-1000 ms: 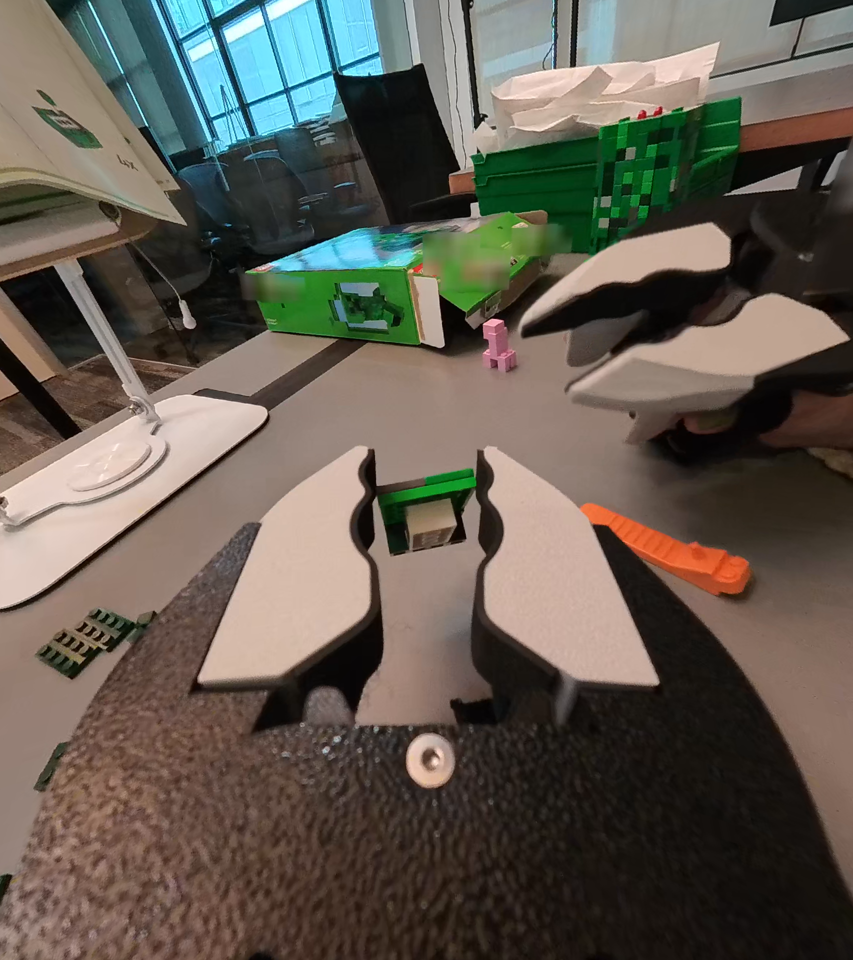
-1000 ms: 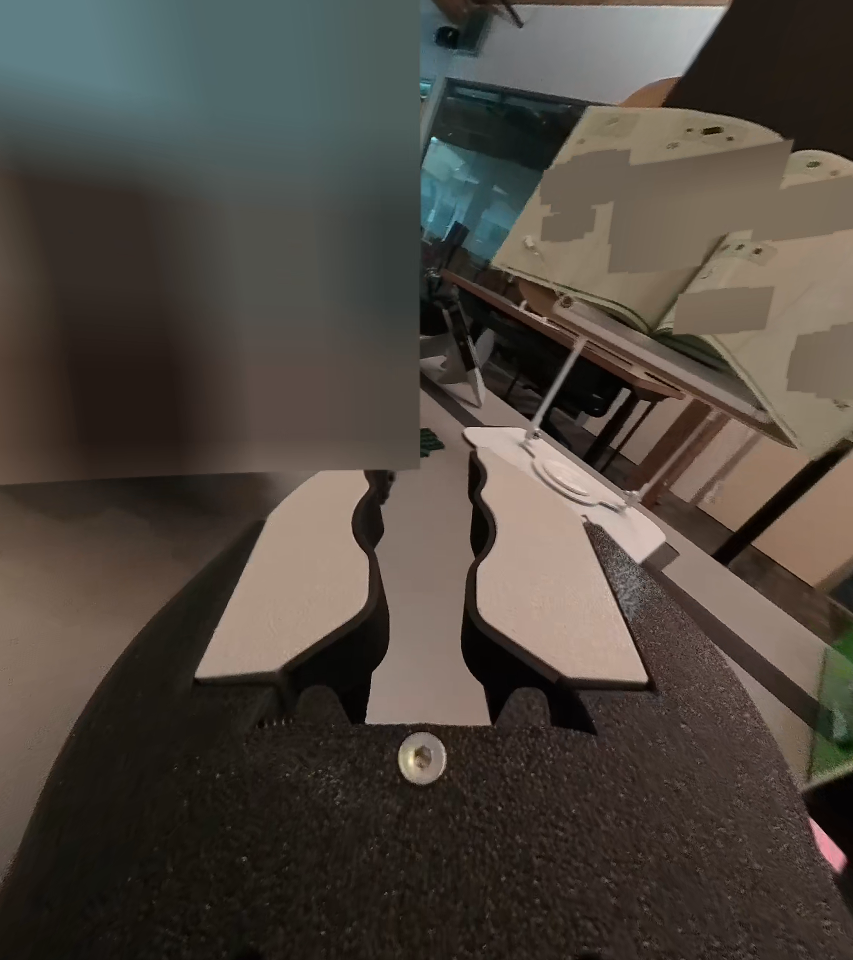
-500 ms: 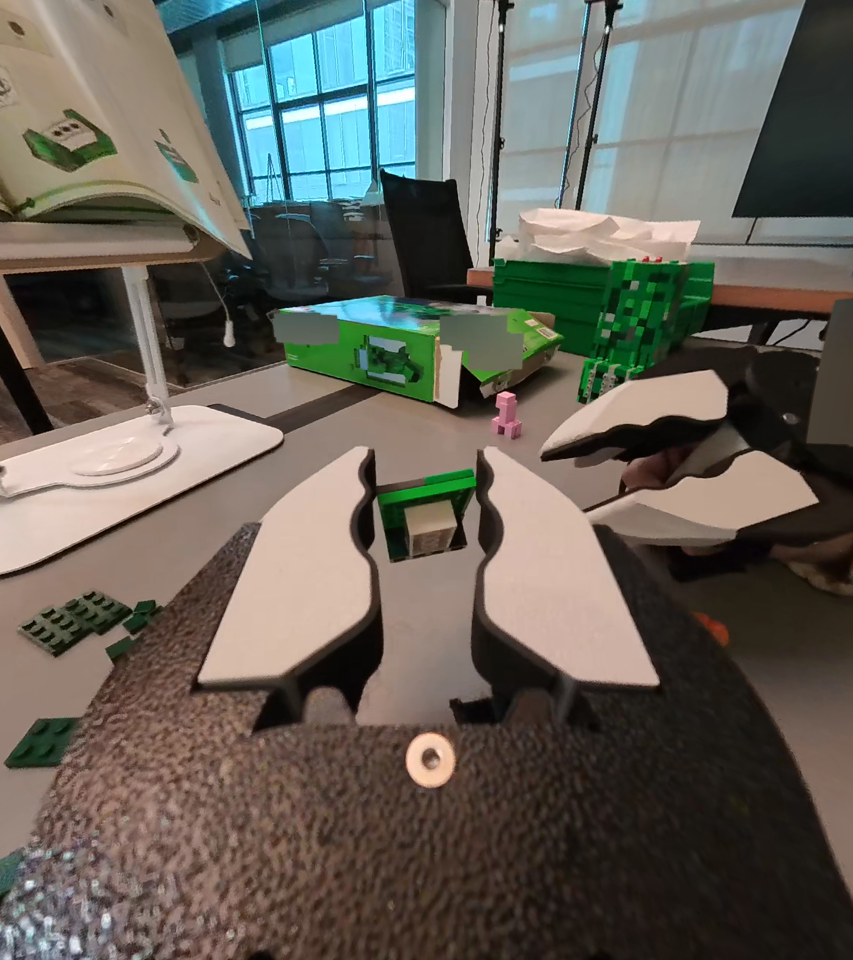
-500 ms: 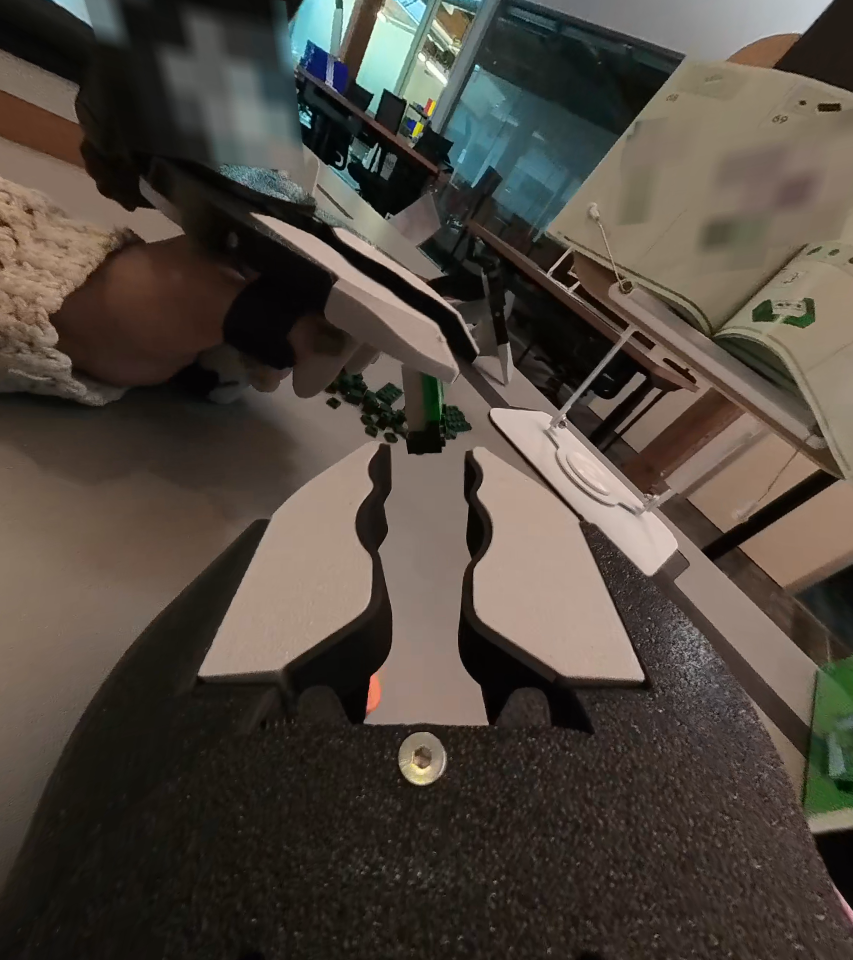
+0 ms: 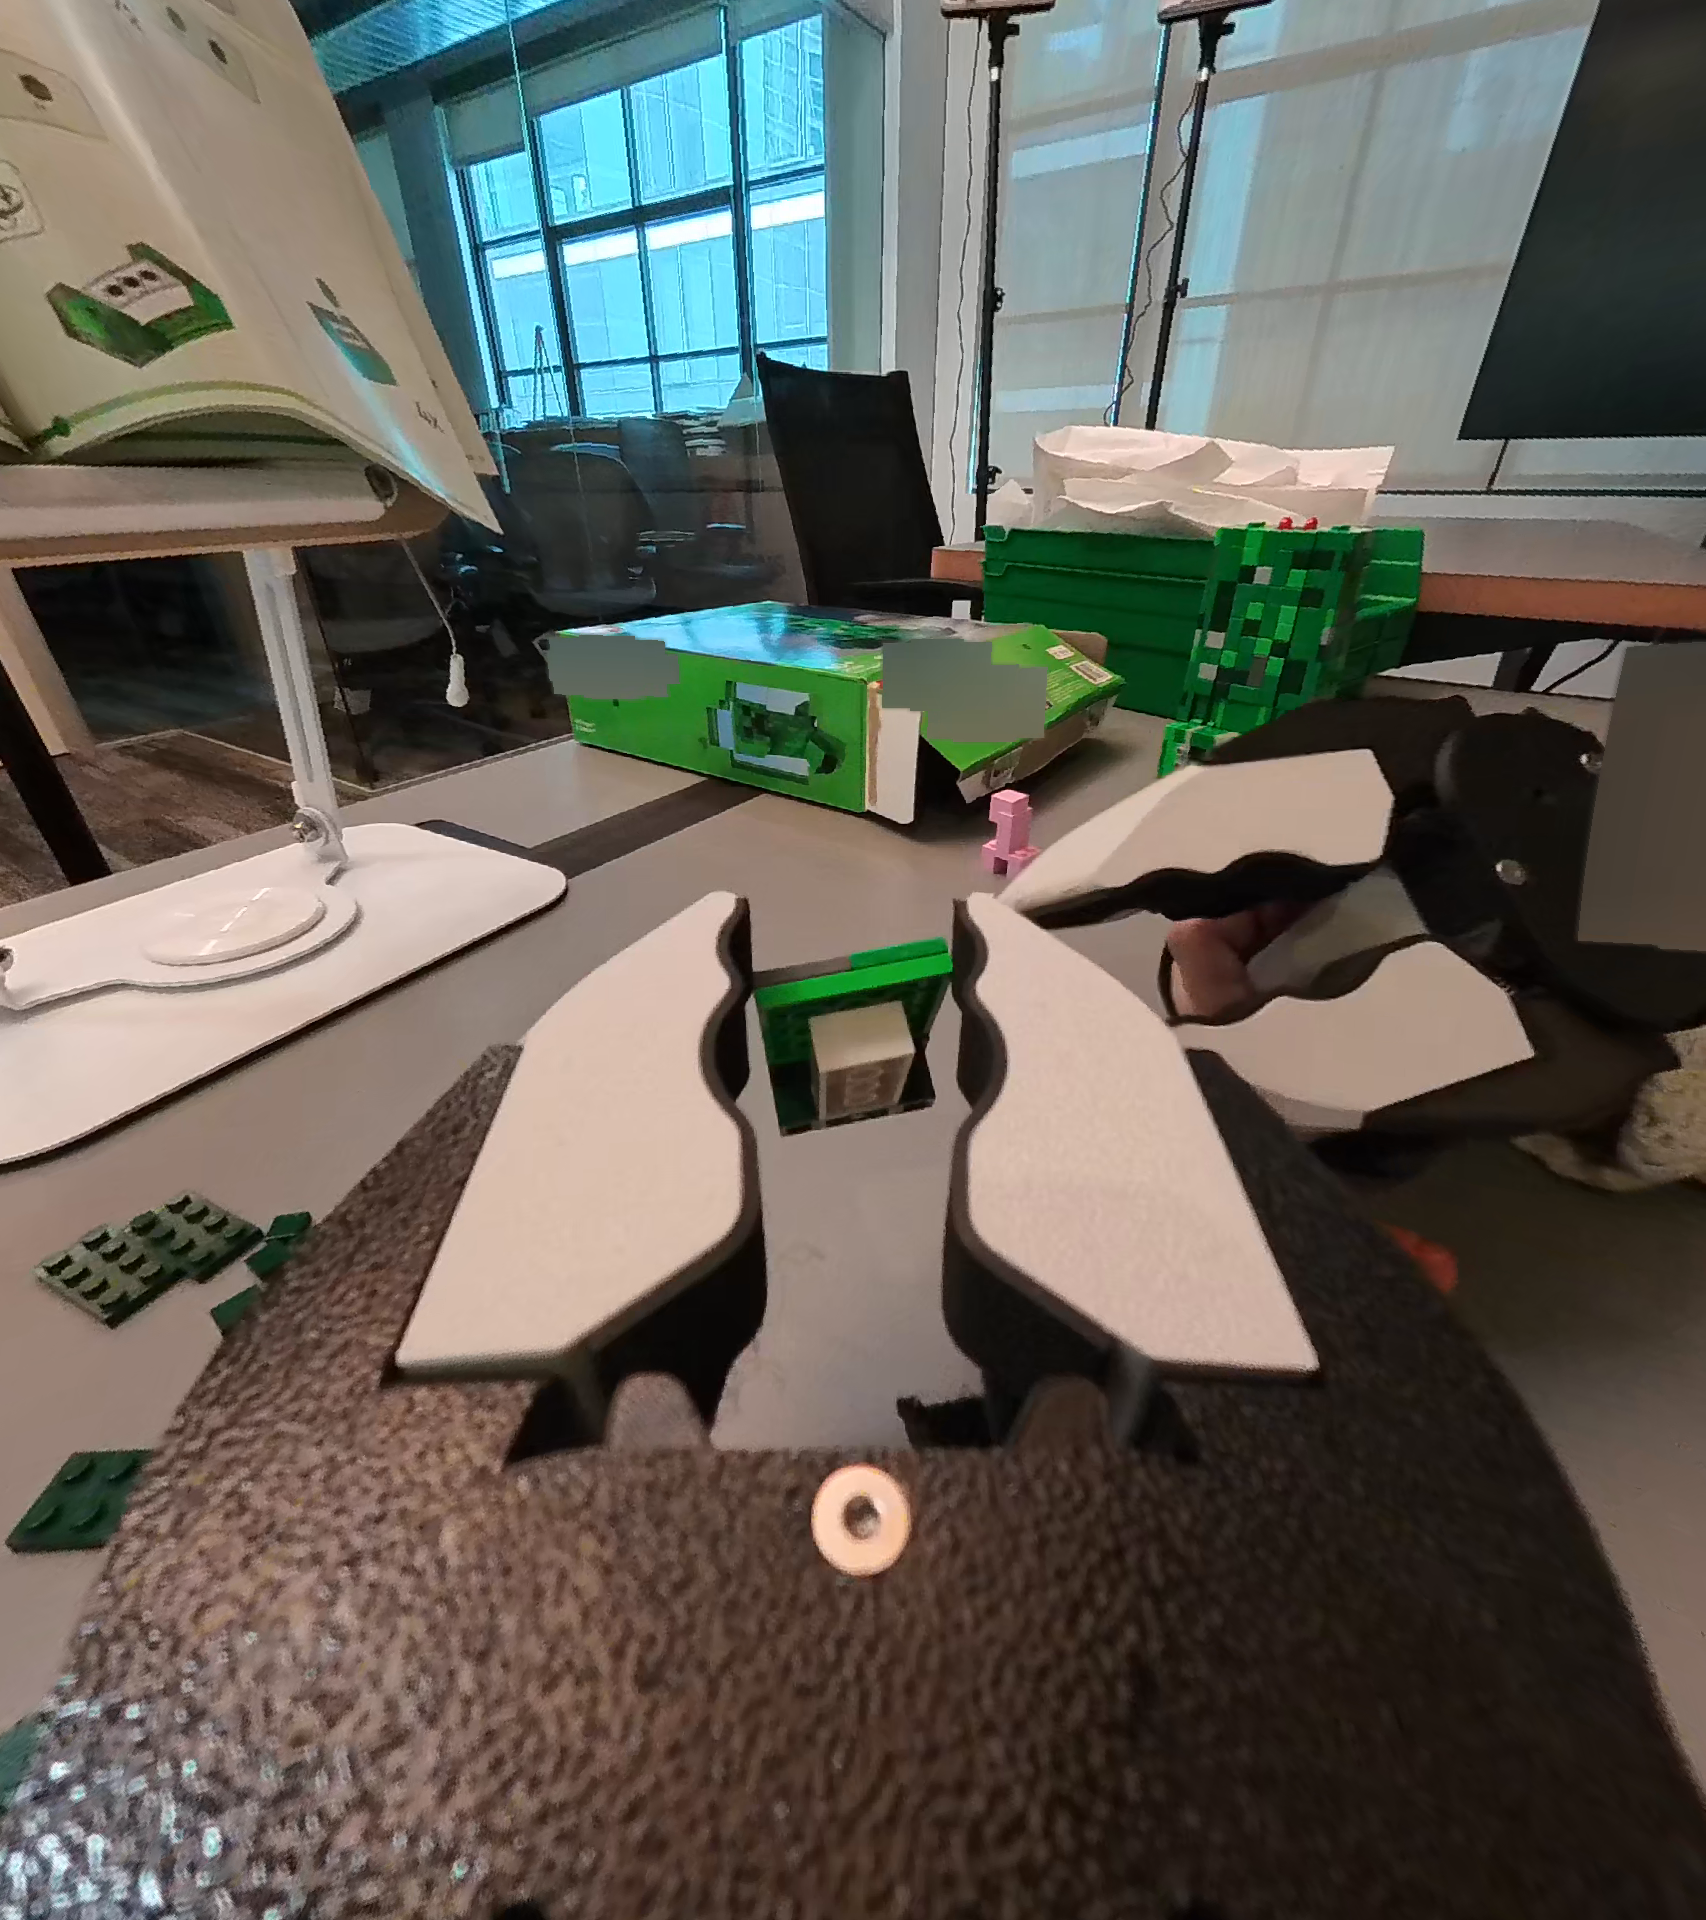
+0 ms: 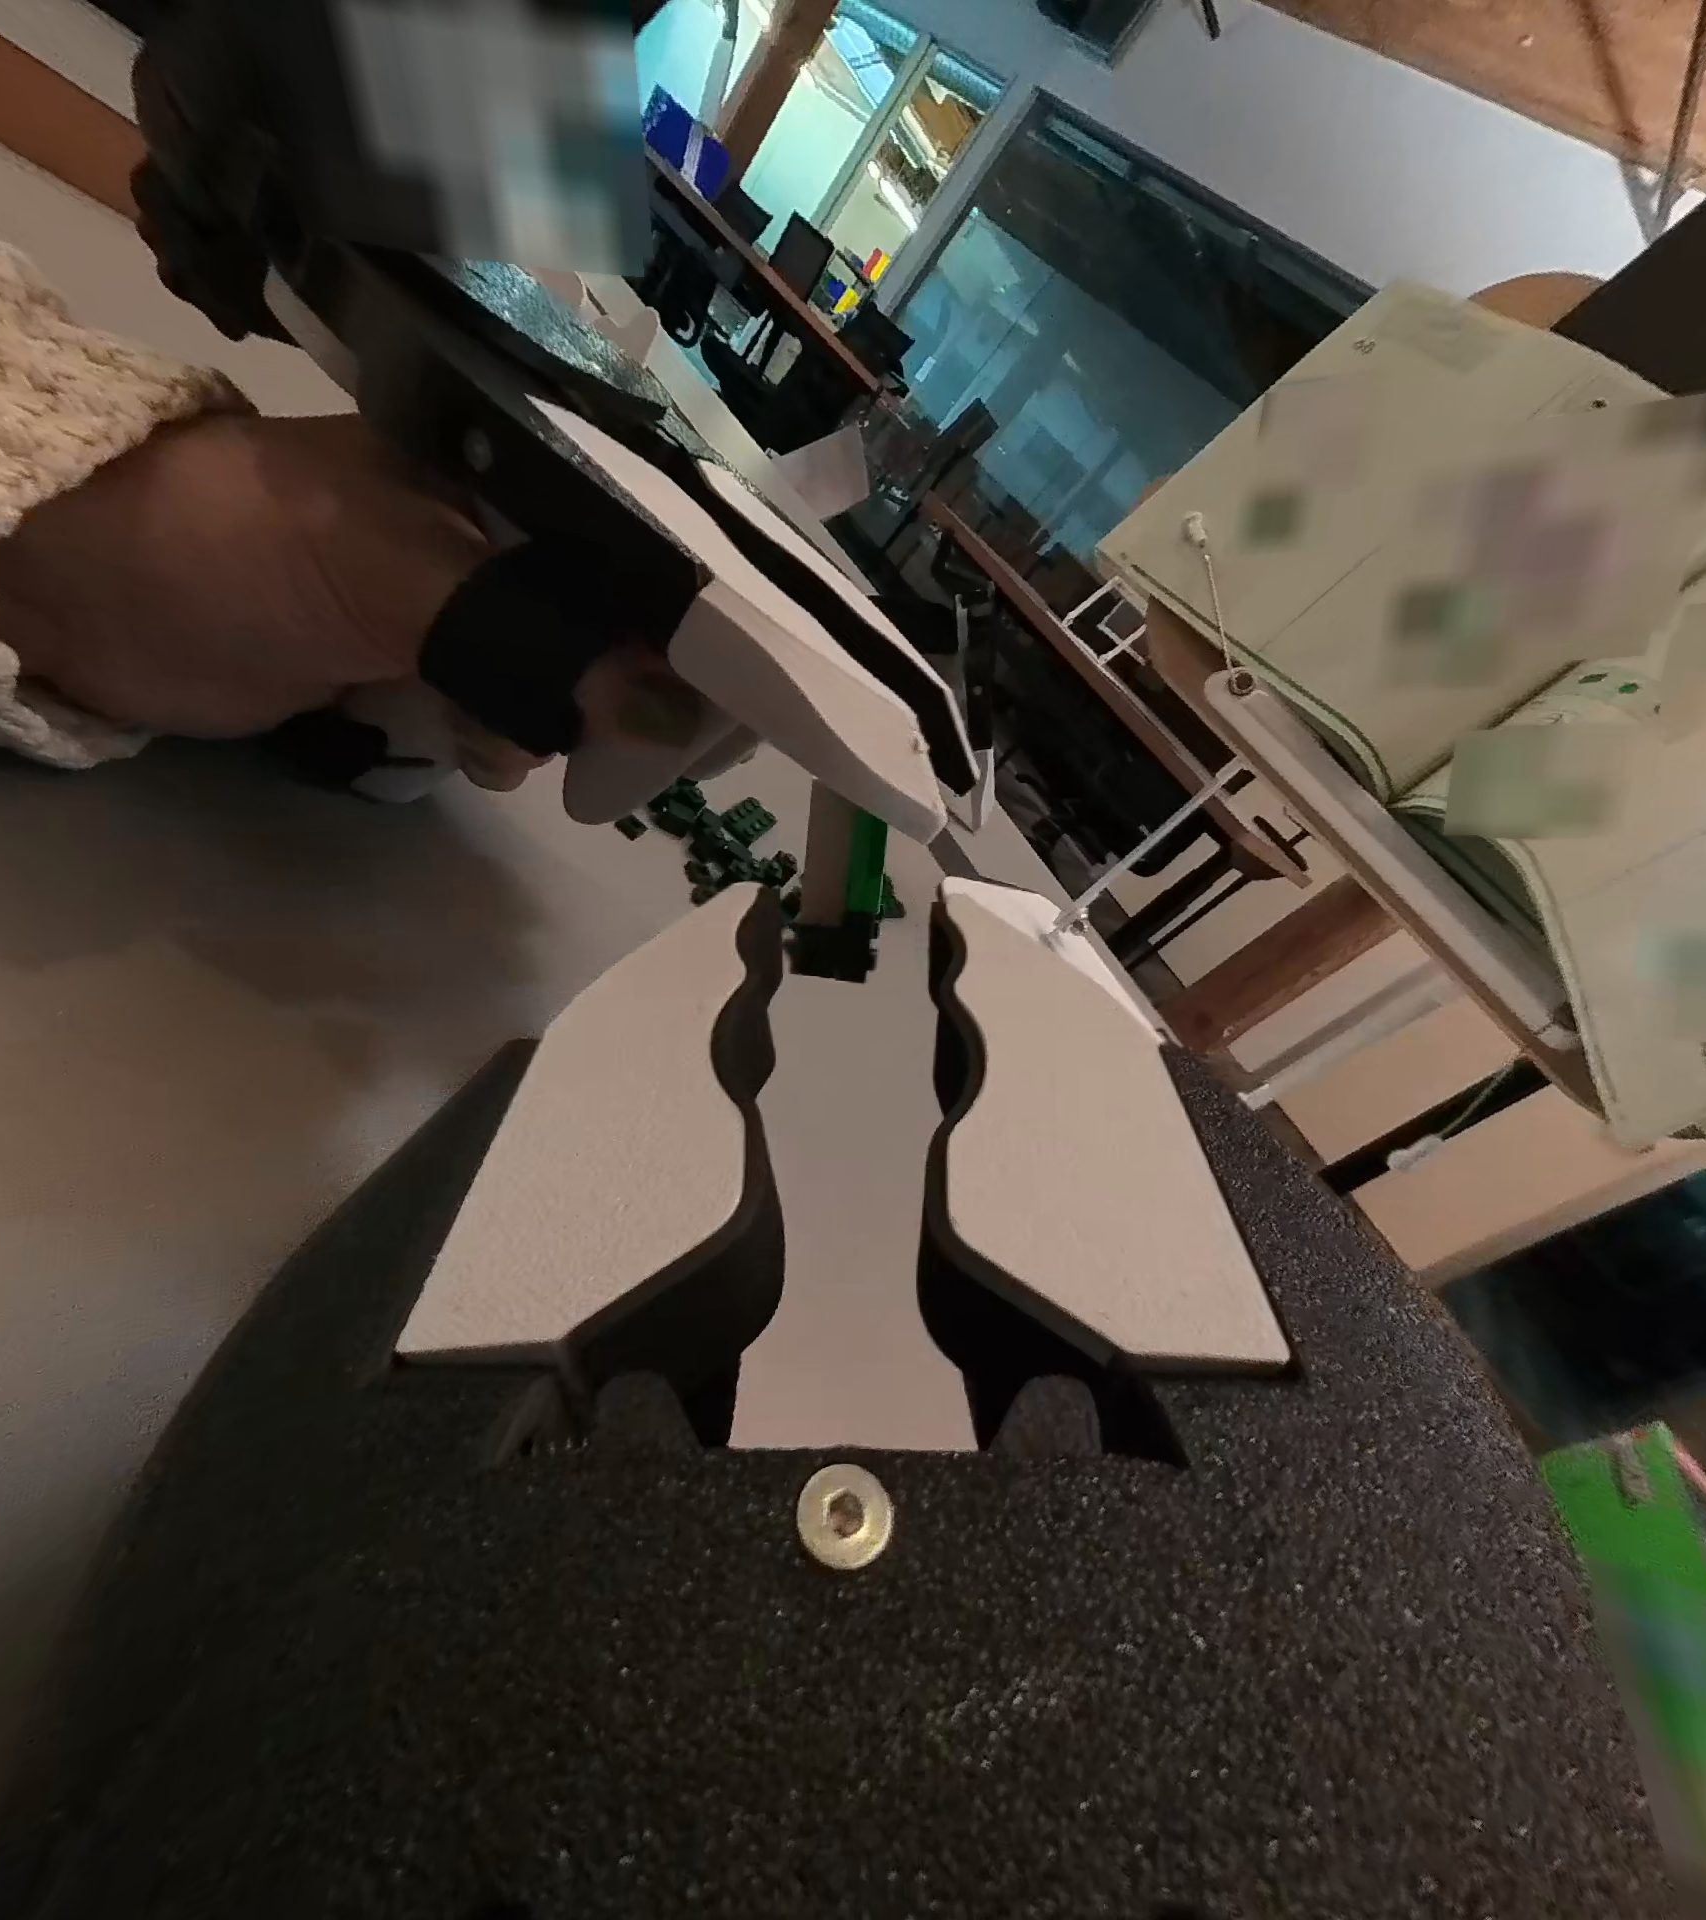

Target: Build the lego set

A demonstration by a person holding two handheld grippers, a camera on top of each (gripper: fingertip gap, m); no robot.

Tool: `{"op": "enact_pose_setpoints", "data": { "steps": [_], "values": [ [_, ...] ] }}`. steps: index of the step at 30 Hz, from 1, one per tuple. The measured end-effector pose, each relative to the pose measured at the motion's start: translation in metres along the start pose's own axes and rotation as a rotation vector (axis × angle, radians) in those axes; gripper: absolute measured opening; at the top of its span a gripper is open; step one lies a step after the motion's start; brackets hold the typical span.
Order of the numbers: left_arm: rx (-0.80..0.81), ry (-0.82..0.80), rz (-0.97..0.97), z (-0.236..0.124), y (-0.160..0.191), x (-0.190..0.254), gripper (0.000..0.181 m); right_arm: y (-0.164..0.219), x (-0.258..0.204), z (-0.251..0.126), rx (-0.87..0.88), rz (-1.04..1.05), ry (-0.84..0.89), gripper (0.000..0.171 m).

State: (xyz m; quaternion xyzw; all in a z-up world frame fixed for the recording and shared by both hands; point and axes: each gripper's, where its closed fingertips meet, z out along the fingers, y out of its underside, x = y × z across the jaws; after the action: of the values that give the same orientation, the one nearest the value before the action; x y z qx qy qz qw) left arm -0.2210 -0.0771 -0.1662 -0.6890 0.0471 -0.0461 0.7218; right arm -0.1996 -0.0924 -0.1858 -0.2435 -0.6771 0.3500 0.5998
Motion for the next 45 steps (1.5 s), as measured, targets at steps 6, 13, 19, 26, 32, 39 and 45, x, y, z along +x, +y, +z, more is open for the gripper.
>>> {"op": "enact_pose_setpoints", "data": {
  "steps": [6, 13, 19, 26, 32, 39, 45],
  "values": [
    [-0.007, 0.007, 0.012, 0.001, 0.001, 0.002, 0.036, 0.006, -0.004, 0.013, -0.02, -0.039, -0.036, 0.027],
    [-0.012, 0.02, 0.014, 0.002, 0.002, 0.004, 0.036, 0.012, -0.001, 0.023, -0.043, -0.011, -0.045, 0.031],
    [0.039, 0.04, 0.031, 0.003, -0.004, 0.009, 0.045, 0.016, -0.002, 0.023, -0.065, -0.005, -0.059, 0.017],
    [0.151, -0.123, 0.12, -0.007, -0.022, -0.006, 0.074, 0.026, 0.015, 0.015, -0.094, 0.117, -0.028, 0.017],
    [0.153, -0.254, 0.269, -0.013, -0.029, -0.013, 0.063, 0.038, 0.023, 0.003, -0.165, 0.219, -0.056, 0.017],
    [0.153, -0.344, 0.161, -0.027, -0.027, -0.045, 0.052, 0.016, -0.013, -0.017, -0.26, 0.559, -0.645, 0.016],
    [0.195, -0.417, 0.15, -0.043, -0.034, -0.065, 0.049, 0.038, -0.019, -0.039, -0.614, 0.662, -0.983, 0.016]
  ]
}}
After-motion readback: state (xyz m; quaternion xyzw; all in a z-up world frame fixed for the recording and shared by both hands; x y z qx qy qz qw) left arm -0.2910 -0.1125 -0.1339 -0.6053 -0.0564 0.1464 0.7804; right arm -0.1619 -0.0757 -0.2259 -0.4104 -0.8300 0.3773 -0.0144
